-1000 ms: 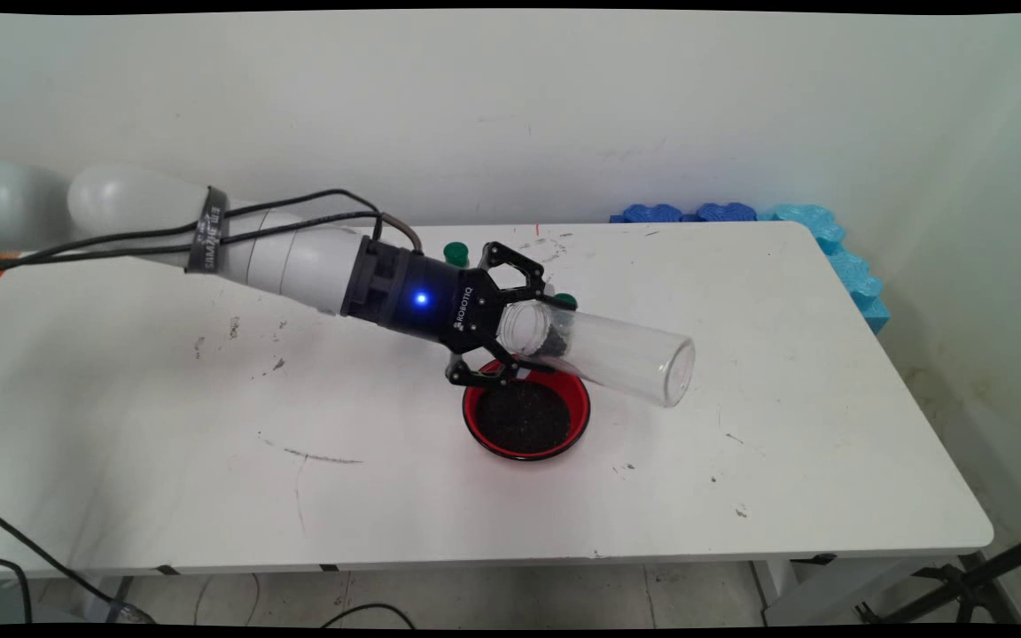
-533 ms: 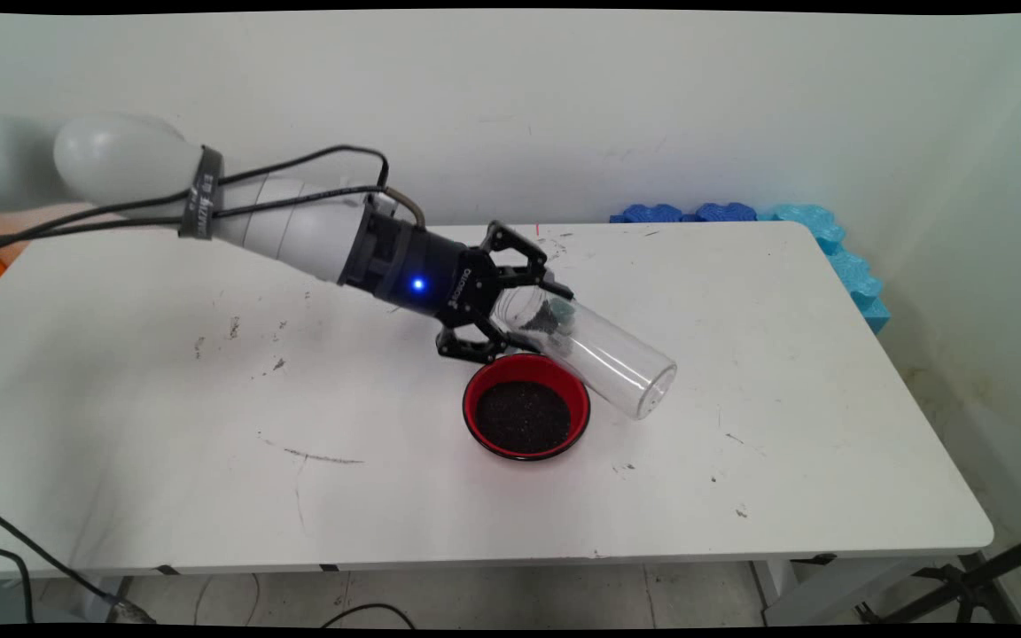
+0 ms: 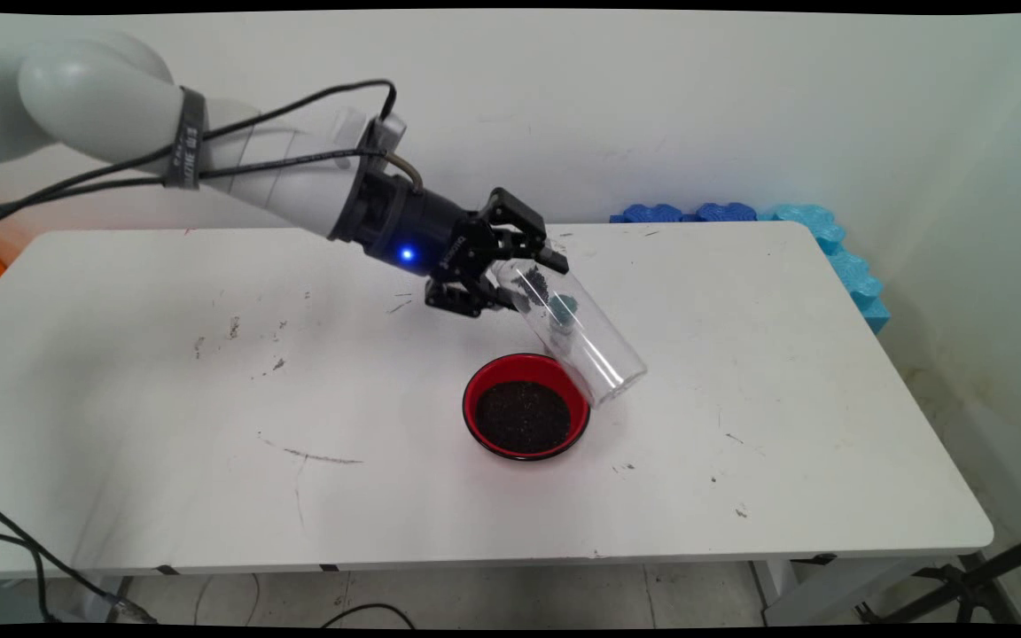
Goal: Pour the black seasoning powder in the red bowl
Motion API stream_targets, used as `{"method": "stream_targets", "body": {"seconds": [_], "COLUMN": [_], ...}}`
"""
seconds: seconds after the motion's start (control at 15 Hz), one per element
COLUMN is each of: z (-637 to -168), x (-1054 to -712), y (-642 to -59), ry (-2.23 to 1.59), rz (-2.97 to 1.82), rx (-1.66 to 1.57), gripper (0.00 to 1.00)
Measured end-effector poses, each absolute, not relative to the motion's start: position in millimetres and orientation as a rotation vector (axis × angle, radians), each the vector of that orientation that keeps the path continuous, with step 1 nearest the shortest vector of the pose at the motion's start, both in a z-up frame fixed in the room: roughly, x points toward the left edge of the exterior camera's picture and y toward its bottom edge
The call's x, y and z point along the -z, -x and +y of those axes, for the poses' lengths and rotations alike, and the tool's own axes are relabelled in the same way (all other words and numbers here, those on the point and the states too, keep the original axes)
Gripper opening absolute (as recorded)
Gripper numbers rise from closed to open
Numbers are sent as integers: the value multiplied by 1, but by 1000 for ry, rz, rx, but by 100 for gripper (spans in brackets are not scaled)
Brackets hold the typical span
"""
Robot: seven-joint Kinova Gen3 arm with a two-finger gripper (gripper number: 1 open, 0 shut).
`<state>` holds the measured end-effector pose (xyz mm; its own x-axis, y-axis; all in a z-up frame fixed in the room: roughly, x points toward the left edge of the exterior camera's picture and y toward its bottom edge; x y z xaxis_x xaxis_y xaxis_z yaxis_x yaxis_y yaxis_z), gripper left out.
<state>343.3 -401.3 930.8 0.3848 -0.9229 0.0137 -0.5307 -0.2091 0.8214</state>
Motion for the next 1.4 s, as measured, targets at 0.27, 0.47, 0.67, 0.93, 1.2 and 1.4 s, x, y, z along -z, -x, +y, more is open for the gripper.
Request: {"method": "stream_targets", "body": {"seconds": [0.27,0.47,0.67,0.93,1.2,1.4], "z": [-401,-401,-400,-398,-395,-391], "x": [-954,-970,-990,-1012,-1030,-1040], "y": [-341,-340,-340,-341,-347,-354], "ry": [-1686,-1571,-1416,-1248,-1091,-966], "rz": [-1467,-1582,-1716,-1837,-1957,-2051], "rx": [490,397,282,145,-16,-125], "gripper": [0,0,0,0,0,0]}}
